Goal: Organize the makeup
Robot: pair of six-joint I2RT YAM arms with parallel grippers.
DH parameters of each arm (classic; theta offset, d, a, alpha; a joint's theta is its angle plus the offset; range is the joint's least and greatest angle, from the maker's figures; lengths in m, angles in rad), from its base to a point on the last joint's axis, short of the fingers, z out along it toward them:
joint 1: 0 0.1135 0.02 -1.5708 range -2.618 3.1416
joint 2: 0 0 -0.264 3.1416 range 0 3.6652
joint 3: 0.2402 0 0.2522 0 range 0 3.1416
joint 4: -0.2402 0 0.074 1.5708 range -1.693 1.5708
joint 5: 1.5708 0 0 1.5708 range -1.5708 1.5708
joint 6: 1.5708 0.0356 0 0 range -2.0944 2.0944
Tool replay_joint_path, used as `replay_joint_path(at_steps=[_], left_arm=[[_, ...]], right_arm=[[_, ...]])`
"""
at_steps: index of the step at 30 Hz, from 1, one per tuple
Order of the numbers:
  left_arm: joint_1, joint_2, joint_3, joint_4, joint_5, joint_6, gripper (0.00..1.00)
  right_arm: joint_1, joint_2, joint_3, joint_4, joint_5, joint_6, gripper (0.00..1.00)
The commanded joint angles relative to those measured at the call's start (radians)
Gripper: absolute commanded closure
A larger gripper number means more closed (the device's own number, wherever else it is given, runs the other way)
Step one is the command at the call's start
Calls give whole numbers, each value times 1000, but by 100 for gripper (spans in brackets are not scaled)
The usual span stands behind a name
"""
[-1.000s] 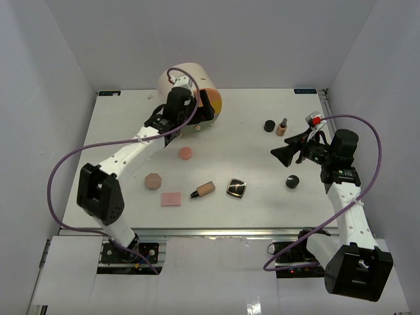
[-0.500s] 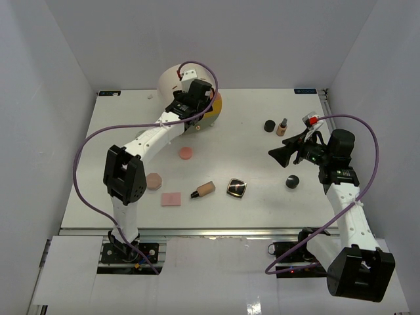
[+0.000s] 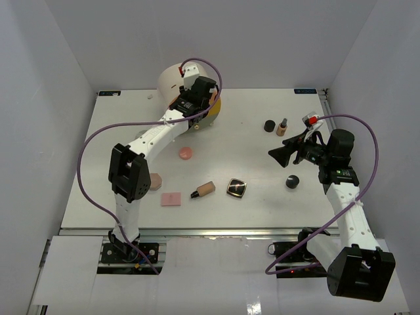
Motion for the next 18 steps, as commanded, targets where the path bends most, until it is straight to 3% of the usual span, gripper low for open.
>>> replay_joint_path(at_steps=[1,8,12,18], left_arm=[[5,-3,31,7,-13,5,56],[3,-17,4,7,17,2,73],[-22,-54,-24,8,39,-2,87],[-100,-126,-109,7,63,-18,90]], right_arm=[[10,5,45,2,9,9,10],[12,-1,47,-2,16,8,10],[12,-1,47,-2,18,6,10],[13,-5,46,-1,25,4,10]])
